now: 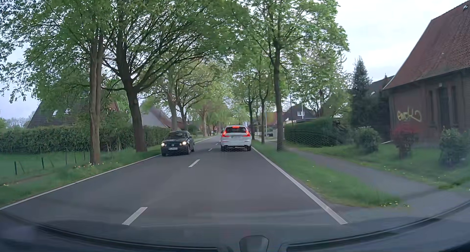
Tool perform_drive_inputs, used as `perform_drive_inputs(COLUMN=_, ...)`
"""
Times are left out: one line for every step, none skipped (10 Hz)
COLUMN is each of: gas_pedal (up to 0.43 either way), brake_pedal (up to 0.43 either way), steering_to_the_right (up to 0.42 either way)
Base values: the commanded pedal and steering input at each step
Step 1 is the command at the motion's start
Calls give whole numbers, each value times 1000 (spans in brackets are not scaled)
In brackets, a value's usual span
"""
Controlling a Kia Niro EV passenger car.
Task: Follow the waypoints while adhering to traffic rules and regulations
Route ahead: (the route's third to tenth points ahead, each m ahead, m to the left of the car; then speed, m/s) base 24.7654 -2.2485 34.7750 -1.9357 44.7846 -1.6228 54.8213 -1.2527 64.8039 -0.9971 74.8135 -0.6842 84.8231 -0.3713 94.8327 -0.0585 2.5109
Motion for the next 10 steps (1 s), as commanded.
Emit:
perform_drive_inputs(gas_pedal=0, brake_pedal=61, steering_to_the_right=-11)
perform_drive_inputs(gas_pedal=0, brake_pedal=49, steering_to_the_right=-11)
perform_drive_inputs(gas_pedal=0, brake_pedal=18, steering_to_the_right=-10)
perform_drive_inputs(gas_pedal=0, brake_pedal=12, steering_to_the_right=-10)
perform_drive_inputs(gas_pedal=0, brake_pedal=12, steering_to_the_right=-10)
perform_drive_inputs(gas_pedal=0, brake_pedal=12, steering_to_the_right=-10)
perform_drive_inputs(gas_pedal=0, brake_pedal=6, steering_to_the_right=-10)
perform_drive_inputs(gas_pedal=0, brake_pedal=0, steering_to_the_right=-10)
perform_drive_inputs(gas_pedal=0, brake_pedal=0, steering_to_the_right=-9)
perform_drive_inputs(gas_pedal=0, brake_pedal=0, steering_to_the_right=-9)
